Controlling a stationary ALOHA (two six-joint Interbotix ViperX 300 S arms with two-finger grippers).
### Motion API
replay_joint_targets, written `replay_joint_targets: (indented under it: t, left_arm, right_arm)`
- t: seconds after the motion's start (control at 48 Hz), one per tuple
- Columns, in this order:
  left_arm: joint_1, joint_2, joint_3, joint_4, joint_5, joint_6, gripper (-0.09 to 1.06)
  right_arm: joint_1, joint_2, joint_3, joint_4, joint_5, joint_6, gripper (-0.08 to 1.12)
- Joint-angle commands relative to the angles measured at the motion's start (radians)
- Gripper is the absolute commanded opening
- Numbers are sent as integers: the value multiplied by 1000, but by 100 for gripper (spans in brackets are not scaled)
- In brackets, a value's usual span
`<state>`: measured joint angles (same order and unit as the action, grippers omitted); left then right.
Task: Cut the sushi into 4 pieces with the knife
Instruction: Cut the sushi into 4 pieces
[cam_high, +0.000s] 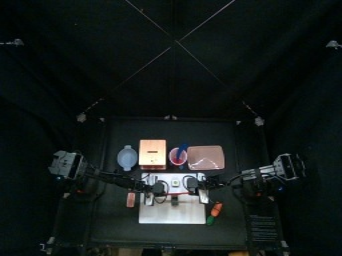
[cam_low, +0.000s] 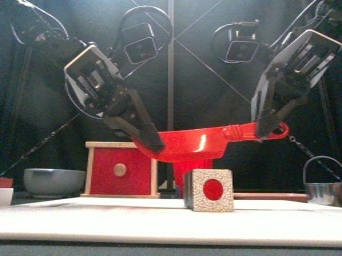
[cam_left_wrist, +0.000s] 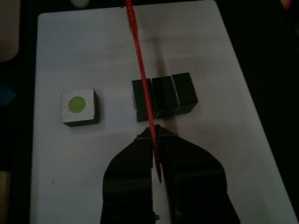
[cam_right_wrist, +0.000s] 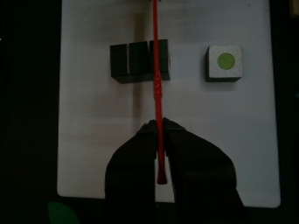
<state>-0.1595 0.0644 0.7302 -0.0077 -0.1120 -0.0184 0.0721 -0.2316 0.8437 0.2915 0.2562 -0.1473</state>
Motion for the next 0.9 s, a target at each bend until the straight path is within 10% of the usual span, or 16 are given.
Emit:
replay_joint_targets:
  t: [0.021, 0.896]
  left_arm:
    - [-8, 8, -21, -3, -8, 5, 37]
    - [-8, 86, -37, 15, 0, 5, 37]
  right_arm:
    - [-5, 0, 0, -3, -15, -2, 14]
    - [12, 84, -12, -21, -17, -2, 14]
